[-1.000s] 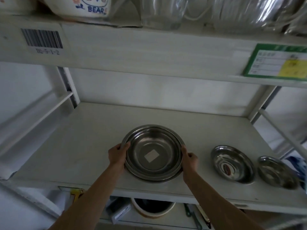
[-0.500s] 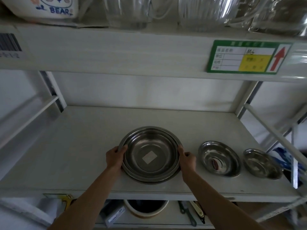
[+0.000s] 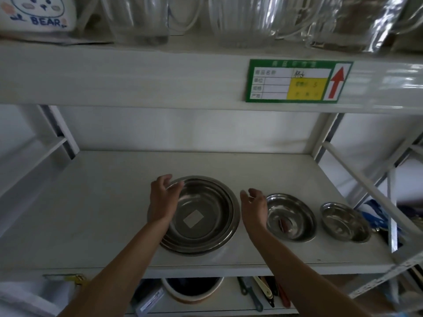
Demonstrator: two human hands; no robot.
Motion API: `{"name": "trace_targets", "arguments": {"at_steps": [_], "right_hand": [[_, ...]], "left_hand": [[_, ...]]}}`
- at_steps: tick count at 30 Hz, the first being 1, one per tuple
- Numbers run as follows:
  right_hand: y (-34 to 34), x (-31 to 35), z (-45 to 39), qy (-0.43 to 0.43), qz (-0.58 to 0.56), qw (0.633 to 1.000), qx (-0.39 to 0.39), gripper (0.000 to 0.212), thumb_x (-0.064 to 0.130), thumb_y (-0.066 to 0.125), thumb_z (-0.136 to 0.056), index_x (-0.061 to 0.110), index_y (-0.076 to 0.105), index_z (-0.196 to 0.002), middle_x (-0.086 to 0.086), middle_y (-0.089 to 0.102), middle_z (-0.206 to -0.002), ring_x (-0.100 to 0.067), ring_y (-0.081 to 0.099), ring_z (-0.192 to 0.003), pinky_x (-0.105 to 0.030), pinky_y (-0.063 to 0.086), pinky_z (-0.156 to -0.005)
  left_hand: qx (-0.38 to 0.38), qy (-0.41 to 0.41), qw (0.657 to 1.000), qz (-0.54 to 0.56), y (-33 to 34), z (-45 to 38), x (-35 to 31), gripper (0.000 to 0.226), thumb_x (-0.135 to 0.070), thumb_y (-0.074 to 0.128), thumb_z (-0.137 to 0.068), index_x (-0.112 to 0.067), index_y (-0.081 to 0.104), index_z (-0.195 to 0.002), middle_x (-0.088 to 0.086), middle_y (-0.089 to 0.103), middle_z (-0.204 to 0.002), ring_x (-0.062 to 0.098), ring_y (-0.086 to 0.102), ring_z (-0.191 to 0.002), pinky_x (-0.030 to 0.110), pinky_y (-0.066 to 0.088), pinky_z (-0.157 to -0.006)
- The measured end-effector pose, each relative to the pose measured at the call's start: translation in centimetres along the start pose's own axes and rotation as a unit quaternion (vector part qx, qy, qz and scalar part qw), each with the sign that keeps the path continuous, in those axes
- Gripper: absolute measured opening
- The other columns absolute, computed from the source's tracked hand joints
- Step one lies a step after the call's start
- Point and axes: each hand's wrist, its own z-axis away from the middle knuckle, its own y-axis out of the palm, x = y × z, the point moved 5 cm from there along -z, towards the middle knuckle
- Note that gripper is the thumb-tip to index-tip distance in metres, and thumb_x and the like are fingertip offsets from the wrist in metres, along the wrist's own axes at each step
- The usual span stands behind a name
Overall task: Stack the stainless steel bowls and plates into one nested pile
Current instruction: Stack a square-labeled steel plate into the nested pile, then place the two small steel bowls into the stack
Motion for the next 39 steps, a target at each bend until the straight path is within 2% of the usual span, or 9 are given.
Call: {"name": "trace_targets", "arguments": {"at_steps": [3,6,12,15,18,21,26,32,39], "right_hand": [[-1.6,0.0,-0.8,-0.009,-0.024,1.0,0.001,0.018,0.034,0.054,-0.094,0.016,0.056,-0.095,-0.003,0.057,-0.091,-0.019,0.053,-0.084,-0.025,0.035,-0.074],[-3.9,-0.6,-1.6,0.004,-0.056,0.998,-0.022,0.018,0.032,0.055,-0.094,0.017,0.061,-0.1,-0.004,0.064,-0.091,-0.02,0.057,-0.083,-0.026,0.037,-0.072],[-9.7,-3.0,-3.4,0.017,-0.066,0.994,-0.083,0.025,0.032,0.056,-0.095,0.011,0.064,-0.107,-0.002,0.064,-0.089,-0.019,0.058,-0.082,-0.024,0.035,-0.073],[-12.8,-4.6,-4.2,0.039,-0.067,0.991,-0.108,0.03,0.034,0.054,-0.096,0.01,0.063,-0.111,-0.003,0.066,-0.096,-0.019,0.06,-0.085,-0.028,0.042,-0.075],[-15.5,-6.5,-4.9,0.074,-0.075,0.987,-0.124,0.031,0.036,0.052,-0.096,0.011,0.062,-0.111,-0.01,0.068,-0.1,-0.025,0.064,-0.092,-0.043,0.053,-0.084],[-18.6,-8.3,-5.4,0.096,-0.077,0.98,-0.159,0.03,0.036,0.052,-0.095,0.01,0.063,-0.107,-0.011,0.067,-0.096,-0.029,0.065,-0.091,-0.039,0.052,-0.079],[-23.0,-11.2,-5.4,0.119,-0.072,0.967,-0.212,0.043,0.035,0.05,-0.097,0.002,0.05,-0.125,-0.019,0.059,-0.122,-0.035,0.057,-0.114,-0.052,0.046,-0.1],[-25.4,-15.4,-5.0,0.216,-0.085,0.942,-0.245,0.056,0.038,0.042,-0.099,-0.002,0.034,-0.137,-0.026,0.045,-0.139,-0.041,0.046,-0.126,-0.047,0.039,-0.106],[-25.1,-17.4,-6.6,0.238,-0.02,0.961,-0.139,0.058,0.046,0.039,-0.099,-0.003,0.045,-0.129,-0.028,0.057,-0.124,-0.041,0.057,-0.113,-0.05,0.047,-0.098]], "left_hand": [[0.058,-0.006,0.995,0.087,3.6,1.5,-2.4,0.033,-0.016,0.071,-0.082,-0.003,0.062,-0.112,0.018,0.068,-0.107,0.024,0.064,-0.092,0.031,0.053,-0.085],[0.127,-0.034,0.978,0.165,7.5,4.1,-4.8,0.021,-0.007,0.066,-0.085,-0.004,0.062,-0.106,0.019,0.066,-0.091,0.027,0.061,-0.081,0.044,0.053,-0.081],[0.21,-0.066,0.96,0.172,14.8,9.2,-6.8,0.019,-0.007,0.063,-0.088,0.0,0.06,-0.105,0.004,0.06,-0.071,0.003,0.058,-0.045,0.017,0.05,-0.045],[0.236,-0.077,0.957,0.148,17.5,11.3,-6.8,0.027,-0.015,0.065,-0.087,0.001,0.06,-0.109,0.005,0.063,-0.076,0.017,0.061,-0.059,0.023,0.054,-0.051],[0.244,-0.064,0.964,0.088,19.4,12.8,-6.8,0.027,-0.025,0.068,-0.083,-0.008,0.063,-0.104,0.008,0.068,-0.091,0.026,0.065,-0.083,0.037,0.055,-0.077],[0.218,-0.056,0.973,0.055,20.8,13.5,-6.5,0.014,-0.021,0.071,-0.079,-0.016,0.058,-0.083,0.006,0.062,-0.09,0.023,0.06,-0.087,0.03,0.046,-0.077],[0.175,-0.089,0.981,-0.01,21.8,14.5,-4.8,0.055,-0.031,0.073,-0.079,0.004,0.053,-0.117,0.025,0.057,-0.12,0.036,0.054,-0.114,0.032,0.043,-0.089],[0.149,-0.174,0.973,-0.013,22.1,15.7,-2.3,0.06,-0.027,0.064,-0.088,0.006,0.04,-0.131,0.03,0.041,-0.135,0.041,0.051,-0.116,0.032,0.04,-0.082],[0.191,-0.193,0.962,-0.038,23.4,16.4,-1.6,0.039,-0.024,0.053,-0.093,0.008,0.05,-0.116,0.033,0.059,-0.117,0.045,0.062,-0.105,0.055,0.052,-0.088]]}}
